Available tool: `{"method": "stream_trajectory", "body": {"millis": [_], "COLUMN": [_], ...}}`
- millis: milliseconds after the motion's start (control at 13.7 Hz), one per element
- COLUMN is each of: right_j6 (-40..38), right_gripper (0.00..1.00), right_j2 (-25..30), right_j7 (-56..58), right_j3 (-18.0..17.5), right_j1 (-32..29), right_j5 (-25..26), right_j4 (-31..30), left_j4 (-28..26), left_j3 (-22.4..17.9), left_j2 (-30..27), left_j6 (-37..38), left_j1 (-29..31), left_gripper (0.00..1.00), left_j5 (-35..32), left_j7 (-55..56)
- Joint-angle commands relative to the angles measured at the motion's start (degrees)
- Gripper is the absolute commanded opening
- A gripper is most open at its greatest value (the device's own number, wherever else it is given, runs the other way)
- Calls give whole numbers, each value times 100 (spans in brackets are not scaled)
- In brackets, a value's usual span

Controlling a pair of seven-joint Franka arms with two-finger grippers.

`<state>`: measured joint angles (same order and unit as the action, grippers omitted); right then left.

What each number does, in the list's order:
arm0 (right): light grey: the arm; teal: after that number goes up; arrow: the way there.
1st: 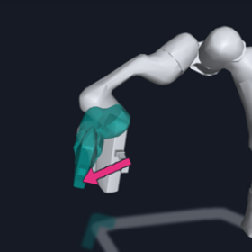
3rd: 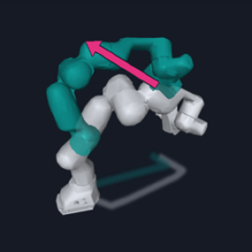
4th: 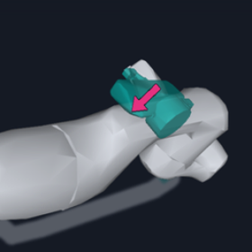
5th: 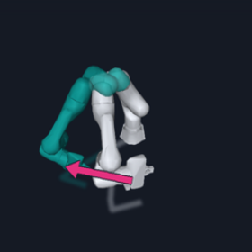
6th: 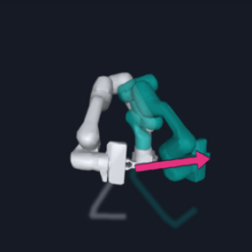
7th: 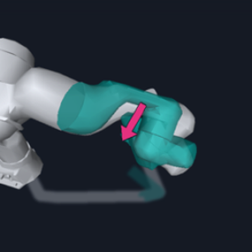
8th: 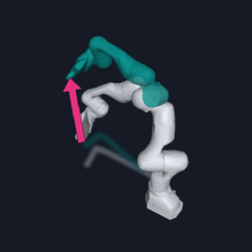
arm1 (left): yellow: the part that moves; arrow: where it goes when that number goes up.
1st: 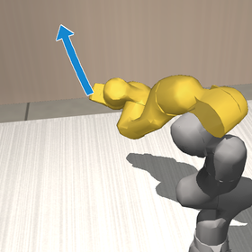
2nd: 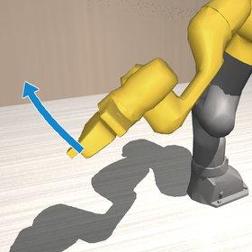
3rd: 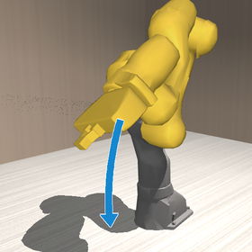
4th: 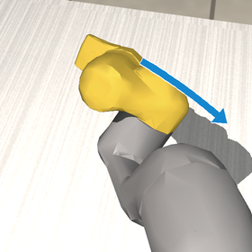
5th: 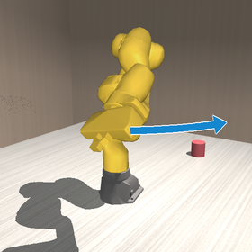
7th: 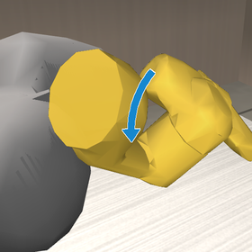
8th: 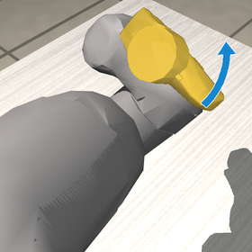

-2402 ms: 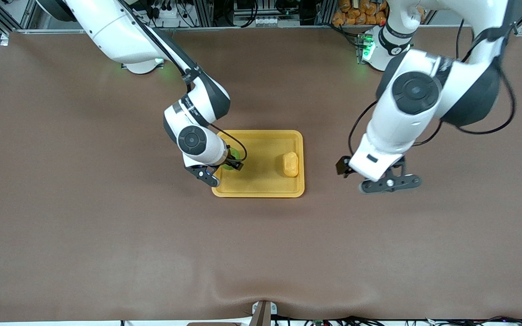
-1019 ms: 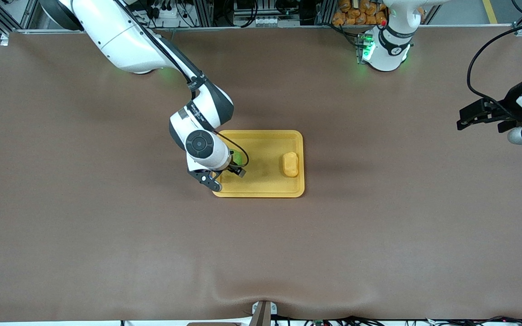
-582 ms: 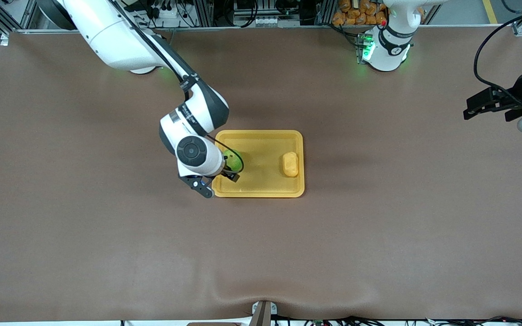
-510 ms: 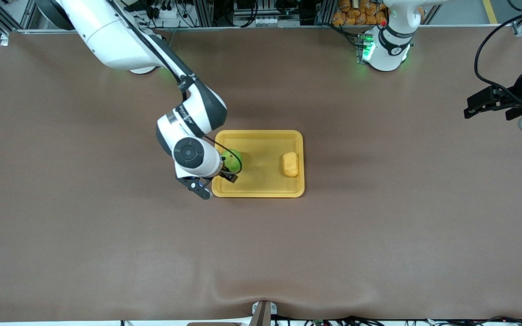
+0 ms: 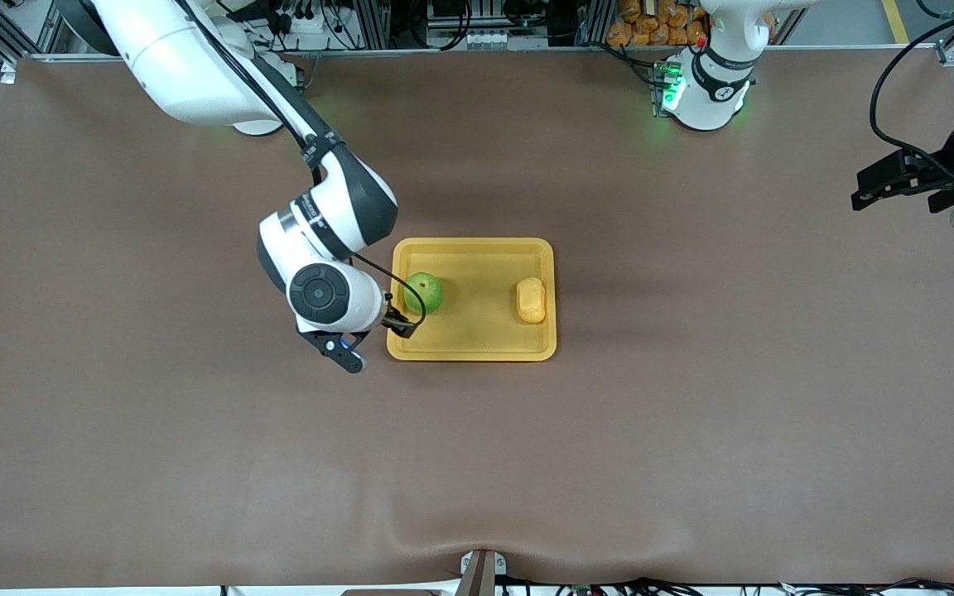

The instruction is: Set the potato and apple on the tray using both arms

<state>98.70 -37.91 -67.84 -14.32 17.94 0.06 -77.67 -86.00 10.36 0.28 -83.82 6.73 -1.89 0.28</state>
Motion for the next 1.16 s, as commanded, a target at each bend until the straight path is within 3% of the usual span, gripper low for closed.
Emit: {"method": "stream_trajectory", "body": {"millis": [0,291,510,1092], "right_j6": [-798,-1064,-1073,-1195], "right_gripper": [100,100,100,100], "right_j2": [2,310,433,783], "right_j7": [-237,-256,366,473], "right_j3": [-89,-124,-133,-27], "right_j1": [-220,-256,-352,-519], "right_j5": [29,99,11,99], "right_j4": [497,551,779,1026], "left_j4": [-716,-857,-866,-840], "left_j3": [-138,-236,-543,-587], "left_j2": [-642,-871,-960,-889], "left_j6": [-170,-170,-161,-205], "left_j1": [-215,-365,-620,-638], "left_gripper": [100,100,100,100], "left_j5": [-154,-154,-154,-145], "left_j7": [69,113,113,130]}}
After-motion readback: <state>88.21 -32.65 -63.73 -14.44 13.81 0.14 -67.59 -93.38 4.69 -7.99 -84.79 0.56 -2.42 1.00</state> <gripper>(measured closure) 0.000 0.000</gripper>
